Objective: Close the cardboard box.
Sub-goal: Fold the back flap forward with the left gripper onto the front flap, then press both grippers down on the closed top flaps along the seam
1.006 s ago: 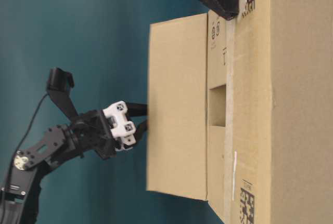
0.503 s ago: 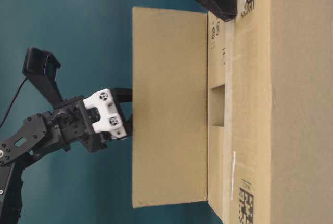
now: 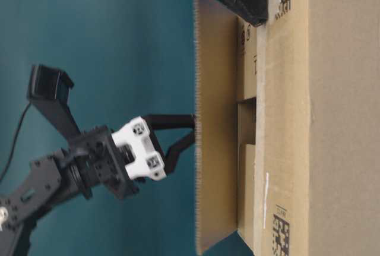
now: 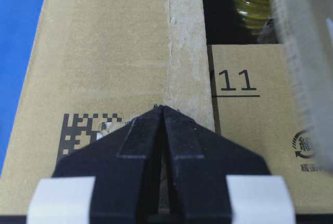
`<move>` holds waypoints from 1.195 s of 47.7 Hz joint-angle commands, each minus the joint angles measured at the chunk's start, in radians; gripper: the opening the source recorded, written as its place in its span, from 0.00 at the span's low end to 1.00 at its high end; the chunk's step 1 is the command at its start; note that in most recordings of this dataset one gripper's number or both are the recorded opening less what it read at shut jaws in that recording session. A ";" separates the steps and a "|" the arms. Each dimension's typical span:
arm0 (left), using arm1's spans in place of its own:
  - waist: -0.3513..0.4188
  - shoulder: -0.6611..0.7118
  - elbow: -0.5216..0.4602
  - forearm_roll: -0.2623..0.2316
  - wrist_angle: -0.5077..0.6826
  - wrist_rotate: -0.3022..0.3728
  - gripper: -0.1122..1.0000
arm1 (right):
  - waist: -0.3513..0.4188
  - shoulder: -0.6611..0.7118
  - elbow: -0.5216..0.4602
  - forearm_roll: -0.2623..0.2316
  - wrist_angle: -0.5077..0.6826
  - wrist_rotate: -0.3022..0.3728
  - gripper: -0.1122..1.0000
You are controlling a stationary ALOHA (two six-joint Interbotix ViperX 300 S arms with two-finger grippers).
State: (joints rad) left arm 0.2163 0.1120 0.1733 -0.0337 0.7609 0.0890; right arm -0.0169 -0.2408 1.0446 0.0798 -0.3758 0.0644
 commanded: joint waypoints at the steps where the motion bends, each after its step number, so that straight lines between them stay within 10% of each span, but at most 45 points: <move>1: -0.020 -0.057 0.034 -0.003 -0.051 -0.012 0.10 | -0.006 -0.005 -0.012 0.000 -0.009 -0.002 0.10; 29: -0.057 -0.133 0.305 -0.003 -0.373 -0.124 0.10 | -0.021 -0.005 -0.012 0.000 -0.031 -0.002 0.10; 57: -0.066 -0.156 0.347 -0.005 -0.442 -0.129 0.10 | -0.072 0.002 -0.002 0.005 -0.052 -0.002 0.10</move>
State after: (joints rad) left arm 0.1595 -0.0199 0.5277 -0.0368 0.3237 -0.0383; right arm -0.0859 -0.2362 1.0477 0.0813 -0.4234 0.0644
